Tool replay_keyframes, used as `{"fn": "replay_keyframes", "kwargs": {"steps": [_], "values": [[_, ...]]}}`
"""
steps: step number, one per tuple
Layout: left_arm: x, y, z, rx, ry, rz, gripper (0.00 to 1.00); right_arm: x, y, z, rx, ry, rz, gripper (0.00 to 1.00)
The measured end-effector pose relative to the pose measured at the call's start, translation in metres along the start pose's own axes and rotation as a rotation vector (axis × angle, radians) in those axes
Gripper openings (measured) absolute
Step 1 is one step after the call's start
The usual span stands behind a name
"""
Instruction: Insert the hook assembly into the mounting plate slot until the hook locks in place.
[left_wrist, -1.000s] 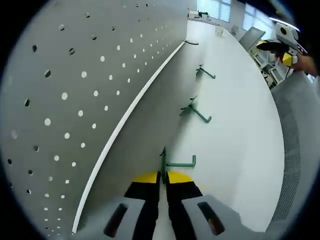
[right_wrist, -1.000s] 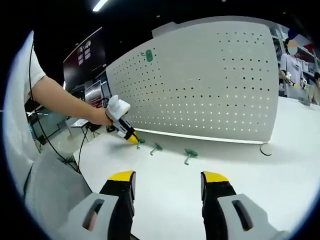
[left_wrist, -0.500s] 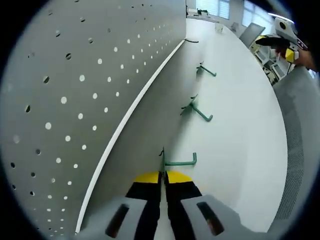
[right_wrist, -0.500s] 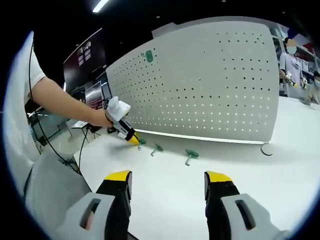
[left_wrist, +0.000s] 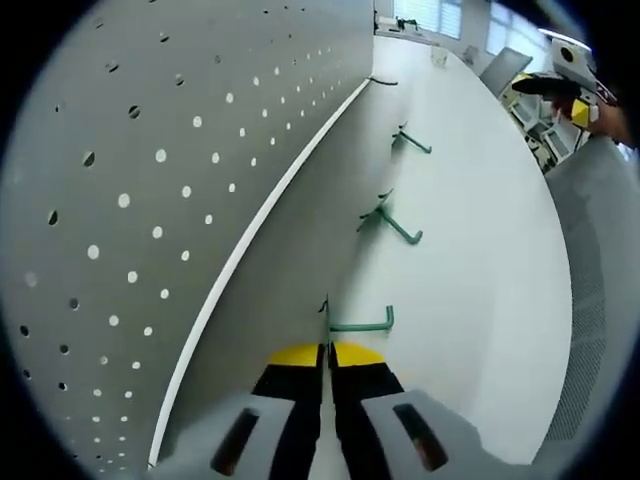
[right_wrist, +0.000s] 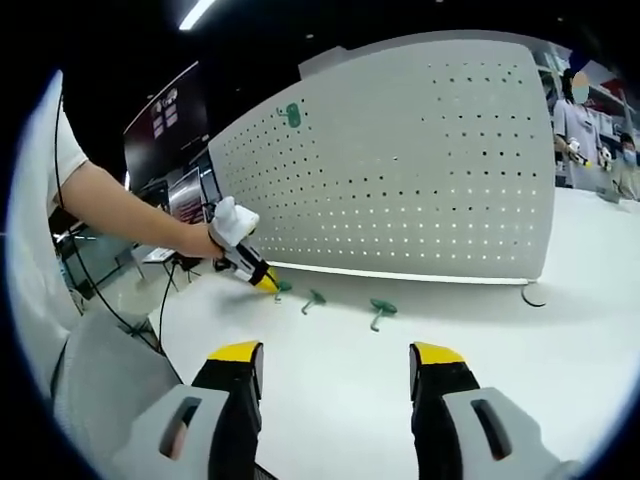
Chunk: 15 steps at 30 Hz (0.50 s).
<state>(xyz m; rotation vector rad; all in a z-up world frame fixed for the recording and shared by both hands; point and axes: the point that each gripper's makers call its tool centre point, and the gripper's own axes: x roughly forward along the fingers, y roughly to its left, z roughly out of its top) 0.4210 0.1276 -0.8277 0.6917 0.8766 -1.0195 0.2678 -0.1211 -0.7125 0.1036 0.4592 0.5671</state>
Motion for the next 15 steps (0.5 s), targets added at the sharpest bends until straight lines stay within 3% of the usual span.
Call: {"fn": "replay_keyframes", "kwargs": {"steps": [4,9,15], "values": [[-0.005,-0.004,0.007,-0.041,-0.044,-0.012,0.02,0.000,0.001,0.001,0.002,-0.004,0.001,0.57],[-0.012,-0.004,0.021,-0.026,-0.113,0.005,0.02,-0.001,0.001,0.002,0.004,-0.010,0.000,0.57],[-0.018,-0.006,0.027,-0.028,-0.136,0.009,0.02,-0.002,-0.001,0.003,0.016,-0.018,-0.003,0.57]]}}
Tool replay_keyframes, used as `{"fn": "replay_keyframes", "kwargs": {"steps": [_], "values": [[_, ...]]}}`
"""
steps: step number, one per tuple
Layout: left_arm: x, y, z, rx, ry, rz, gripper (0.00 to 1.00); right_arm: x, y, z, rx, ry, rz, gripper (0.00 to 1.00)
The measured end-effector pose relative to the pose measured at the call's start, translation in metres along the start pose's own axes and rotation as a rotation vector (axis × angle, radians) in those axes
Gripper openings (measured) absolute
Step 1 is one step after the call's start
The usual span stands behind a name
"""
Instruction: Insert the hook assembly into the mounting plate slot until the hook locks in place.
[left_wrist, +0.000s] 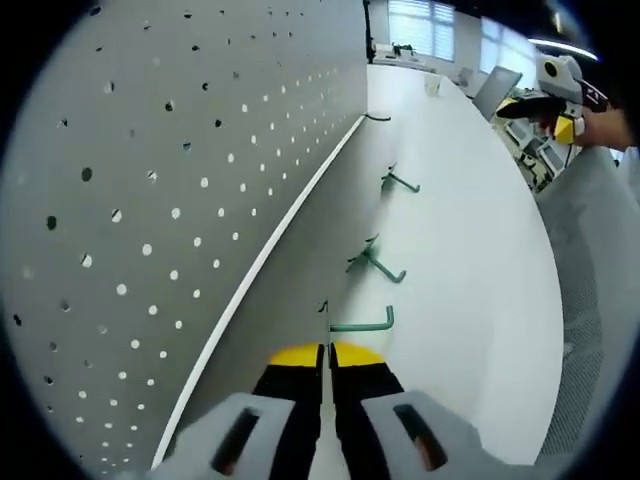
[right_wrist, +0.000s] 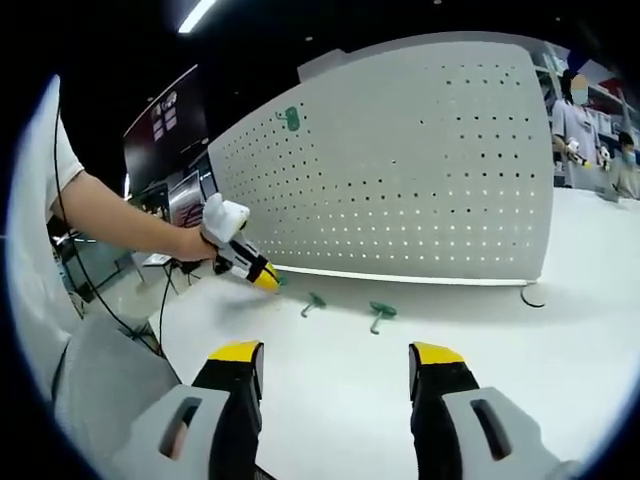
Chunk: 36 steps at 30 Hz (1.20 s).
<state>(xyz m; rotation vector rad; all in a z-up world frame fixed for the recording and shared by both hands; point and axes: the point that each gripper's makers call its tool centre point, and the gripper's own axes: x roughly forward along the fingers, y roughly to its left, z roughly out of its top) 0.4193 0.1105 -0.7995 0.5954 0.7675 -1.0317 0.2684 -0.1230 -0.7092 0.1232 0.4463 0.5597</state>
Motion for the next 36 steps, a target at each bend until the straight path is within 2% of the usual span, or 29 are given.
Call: {"fn": "replay_keyframes", "kwargs": {"steps": [6,10,11,18,21,24,36], "values": [[-0.006,0.002,0.008,-0.004,-0.044,0.028,0.02,0.000,0.000,0.000,0.003,-0.001,0.000,0.57],[-0.010,0.005,0.014,-0.053,-0.077,0.052,0.02,0.000,0.001,0.001,0.008,-0.004,0.003,0.57],[-0.011,0.006,0.016,-0.088,-0.088,0.051,0.02,0.000,0.001,0.001,0.007,-0.003,0.002,0.56],[-0.021,0.010,0.026,-0.095,-0.137,0.083,0.02,0.000,0.002,0.002,0.004,-0.007,0.007,0.56],[-0.028,0.012,0.031,-0.069,-0.158,0.114,0.02,0.000,0.002,0.003,0.004,-0.009,0.006,0.56],[-0.034,0.014,0.034,-0.095,-0.182,0.123,0.02,-0.001,0.002,0.003,0.005,-0.011,0.008,0.56],[-0.061,0.011,0.049,-0.097,-0.283,0.178,0.02,-0.002,0.004,0.006,0.000,-0.023,0.010,0.56]]}}
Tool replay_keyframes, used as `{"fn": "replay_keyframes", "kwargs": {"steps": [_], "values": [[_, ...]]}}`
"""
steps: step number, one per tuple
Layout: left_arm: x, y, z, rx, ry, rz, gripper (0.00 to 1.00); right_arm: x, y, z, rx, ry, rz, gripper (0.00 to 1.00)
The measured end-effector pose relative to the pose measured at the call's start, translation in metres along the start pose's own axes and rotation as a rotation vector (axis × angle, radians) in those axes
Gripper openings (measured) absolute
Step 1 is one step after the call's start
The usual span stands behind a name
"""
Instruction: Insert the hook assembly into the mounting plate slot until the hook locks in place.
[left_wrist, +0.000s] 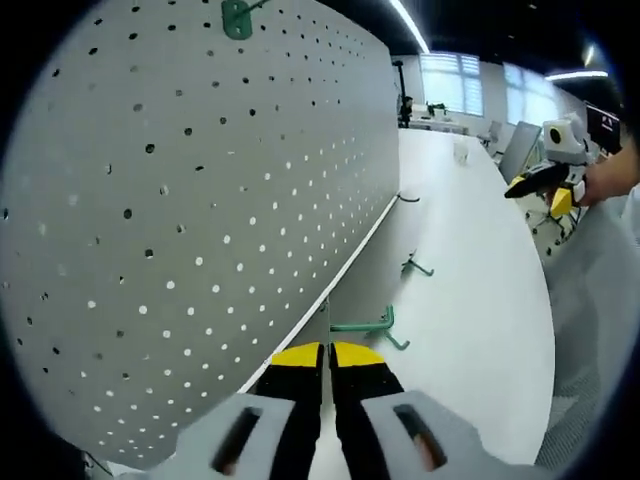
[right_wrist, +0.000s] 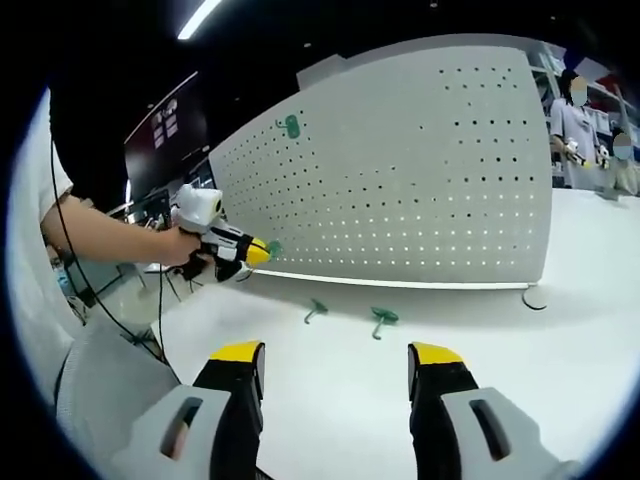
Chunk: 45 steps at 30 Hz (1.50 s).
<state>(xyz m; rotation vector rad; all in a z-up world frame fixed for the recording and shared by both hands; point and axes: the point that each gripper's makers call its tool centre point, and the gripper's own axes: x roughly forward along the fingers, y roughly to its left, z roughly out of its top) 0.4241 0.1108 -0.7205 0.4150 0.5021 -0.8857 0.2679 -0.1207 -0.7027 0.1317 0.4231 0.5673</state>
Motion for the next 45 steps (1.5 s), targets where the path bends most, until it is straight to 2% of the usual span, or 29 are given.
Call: {"fn": "replay_keyframes", "kwargs": {"steps": [1,9,14,17,20,32,38,45], "values": [[-0.002,-0.002,0.001,0.020,-0.008,0.007,0.02,0.000,0.000,0.000,0.001,0.000,0.001,0.56],[-0.017,-0.005,0.009,-0.031,-0.077,0.054,0.02,0.000,0.001,0.001,-0.009,-0.003,0.003,0.57],[-0.024,-0.011,0.014,-0.041,-0.114,0.057,0.02,0.000,0.002,0.001,-0.021,-0.001,0.003,0.58],[-0.030,-0.014,0.021,-0.058,-0.166,0.066,0.02,0.000,0.002,0.002,-0.021,-0.004,0.004,0.58],[-0.034,-0.018,0.024,-0.052,-0.179,0.067,0.02,0.000,0.003,0.002,-0.023,-0.005,0.006,0.58],[-0.061,-0.025,0.036,-0.145,-0.289,0.110,0.02,-0.001,0.004,0.006,-0.009,-0.026,0.008,0.58],[-0.069,-0.034,0.041,-0.163,-0.329,0.127,0.02,-0.001,0.006,0.007,-0.015,-0.028,0.015,0.59],[-0.087,-0.047,0.060,-0.177,-0.411,0.142,0.02,-0.001,0.005,0.008,-0.018,-0.033,0.014,0.59]]}}
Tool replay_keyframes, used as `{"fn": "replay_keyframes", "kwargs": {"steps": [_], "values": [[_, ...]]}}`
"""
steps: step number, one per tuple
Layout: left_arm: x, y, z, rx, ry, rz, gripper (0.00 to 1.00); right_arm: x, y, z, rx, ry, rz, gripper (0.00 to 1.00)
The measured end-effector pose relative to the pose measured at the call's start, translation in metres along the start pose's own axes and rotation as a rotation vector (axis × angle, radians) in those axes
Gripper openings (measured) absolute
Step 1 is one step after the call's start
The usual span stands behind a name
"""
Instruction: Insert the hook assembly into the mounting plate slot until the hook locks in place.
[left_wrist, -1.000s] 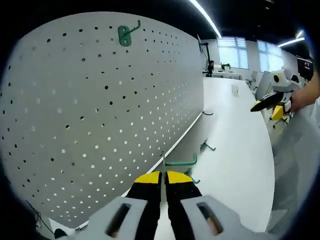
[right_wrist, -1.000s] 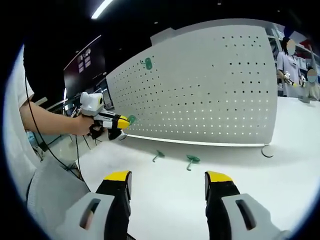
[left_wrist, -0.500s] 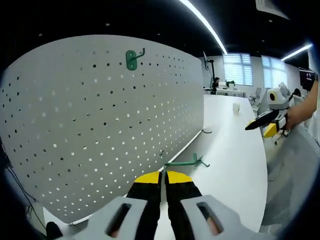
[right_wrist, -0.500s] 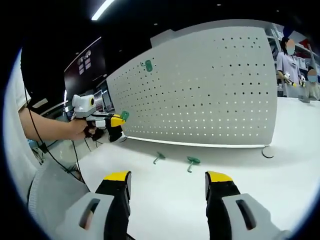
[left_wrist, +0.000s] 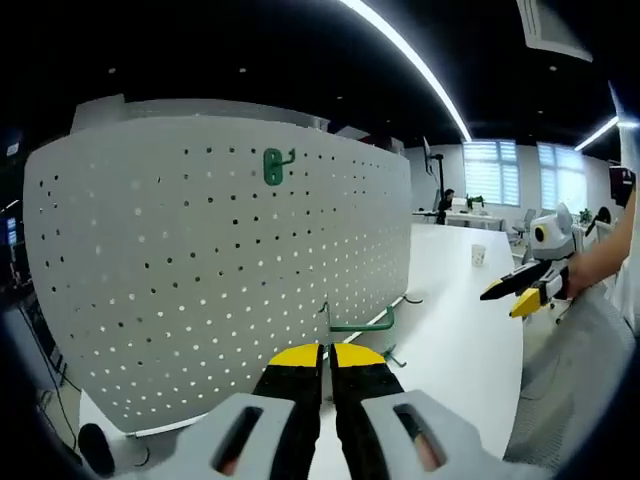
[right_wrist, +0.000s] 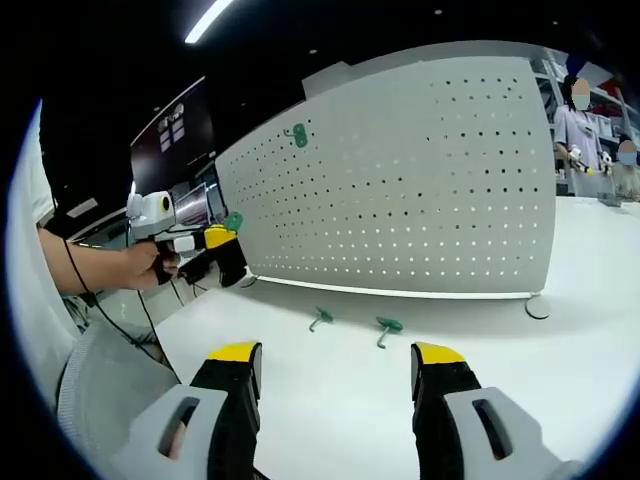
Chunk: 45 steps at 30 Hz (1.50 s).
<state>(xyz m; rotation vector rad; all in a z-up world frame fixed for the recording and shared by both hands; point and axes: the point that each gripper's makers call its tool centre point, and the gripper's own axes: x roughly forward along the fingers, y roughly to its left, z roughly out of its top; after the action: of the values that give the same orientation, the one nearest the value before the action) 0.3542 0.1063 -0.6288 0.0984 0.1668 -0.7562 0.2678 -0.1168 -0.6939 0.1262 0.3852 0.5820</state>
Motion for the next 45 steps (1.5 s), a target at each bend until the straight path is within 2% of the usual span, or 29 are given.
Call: {"fn": "replay_keyframes", "kwargs": {"steps": [3,8,10,12,14,16,28,29,36,39,45], "values": [[-0.003,-0.004,0.009,-0.041,-0.045,0.003,0.02,0.000,0.001,0.000,-0.002,0.000,0.001,0.59],[-0.010,-0.009,0.013,-0.083,-0.082,0.018,0.02,0.000,0.001,0.000,0.000,0.001,0.004,0.58],[-0.012,-0.010,0.015,-0.079,-0.095,0.024,0.02,0.000,0.001,0.000,-0.005,-0.002,0.002,0.58],[-0.015,-0.010,0.023,-0.106,-0.144,0.033,0.02,0.000,0.001,0.000,-0.004,-0.002,0.003,0.58],[-0.017,-0.005,0.026,-0.093,-0.159,0.074,0.02,0.000,0.001,0.001,-0.003,-0.001,-0.001,0.58],[-0.017,-0.008,0.031,-0.107,-0.184,0.061,0.02,-0.001,0.000,0.002,0.000,-0.006,-0.005,0.58],[-0.017,-0.009,0.026,-0.108,-0.162,0.063,0.02,0.000,0.000,0.001,-0.020,0.002,-0.005,0.58],[-0.017,-0.009,0.026,-0.110,-0.163,0.063,0.02,0.000,0.001,0.002,-0.023,-0.007,0.000,0.58],[-0.017,-0.010,0.028,-0.105,-0.169,0.065,0.02,-0.007,0.013,0.038,-0.049,-0.193,0.049,0.57],[-0.016,-0.010,0.027,-0.102,-0.165,0.065,0.02,-0.015,0.024,0.057,-0.065,-0.297,0.092,0.55],[-0.013,-0.012,0.026,-0.105,-0.158,0.057,0.02,-0.018,0.029,0.063,-0.060,-0.321,0.114,0.55]]}}
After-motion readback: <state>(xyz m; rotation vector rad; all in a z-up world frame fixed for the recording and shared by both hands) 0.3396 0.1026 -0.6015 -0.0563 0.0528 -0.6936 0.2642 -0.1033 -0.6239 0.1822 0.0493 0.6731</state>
